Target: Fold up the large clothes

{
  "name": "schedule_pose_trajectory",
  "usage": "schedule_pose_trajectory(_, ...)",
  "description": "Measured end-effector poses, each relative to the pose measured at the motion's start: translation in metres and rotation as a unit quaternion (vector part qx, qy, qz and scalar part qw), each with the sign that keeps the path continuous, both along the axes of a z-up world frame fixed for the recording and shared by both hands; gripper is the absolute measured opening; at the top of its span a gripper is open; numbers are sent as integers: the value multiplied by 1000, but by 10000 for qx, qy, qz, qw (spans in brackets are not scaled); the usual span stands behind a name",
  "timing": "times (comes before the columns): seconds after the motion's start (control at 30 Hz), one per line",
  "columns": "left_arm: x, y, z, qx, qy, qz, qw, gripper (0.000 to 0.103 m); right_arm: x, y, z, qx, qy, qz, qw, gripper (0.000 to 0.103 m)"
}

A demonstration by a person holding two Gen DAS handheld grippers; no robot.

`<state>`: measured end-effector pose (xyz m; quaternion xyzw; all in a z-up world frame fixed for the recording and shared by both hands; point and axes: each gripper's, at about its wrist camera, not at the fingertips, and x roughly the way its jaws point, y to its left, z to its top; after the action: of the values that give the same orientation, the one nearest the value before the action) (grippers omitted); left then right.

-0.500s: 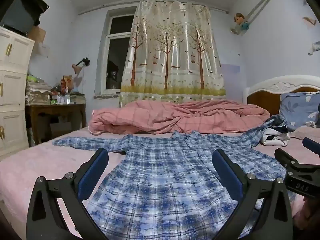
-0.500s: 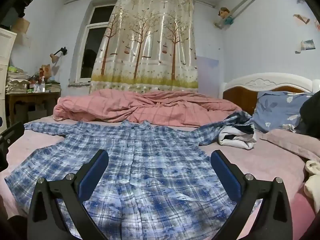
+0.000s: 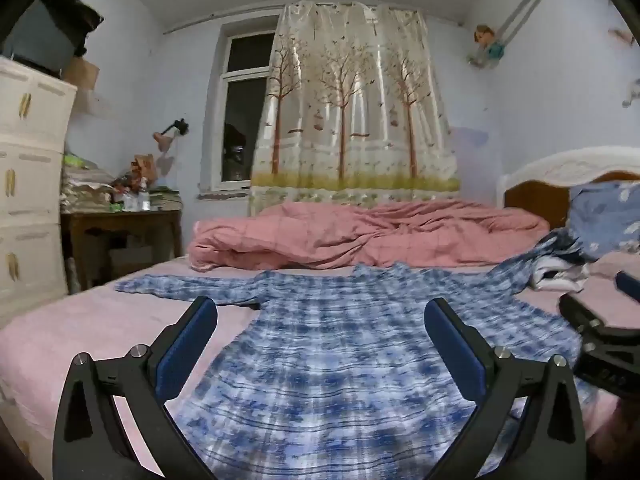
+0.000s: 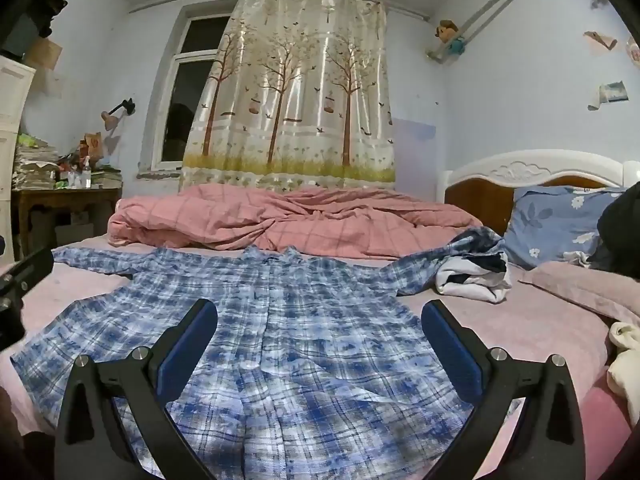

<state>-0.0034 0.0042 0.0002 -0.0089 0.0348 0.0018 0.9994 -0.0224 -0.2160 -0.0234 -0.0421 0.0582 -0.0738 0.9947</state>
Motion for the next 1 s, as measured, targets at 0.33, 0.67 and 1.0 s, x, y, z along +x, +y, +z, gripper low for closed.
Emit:
schedule_pose_trajectory(0.33, -6, -17, -4, 467, -112, 152, 9987, 103, -12, -5, 3, 34, -197, -98, 9998, 103)
schedule_pose_trajectory(0.67, -13, -16, -3, 412, -310, 414, 9978, 103, -13, -23, 0, 491, -215, -12, 9986, 103)
schedule_pose_trajectory(1.0, -17, -17, -3, 462, -359, 373, 9976, 103, -14, -14, -3, 348, -136, 44, 9993, 103)
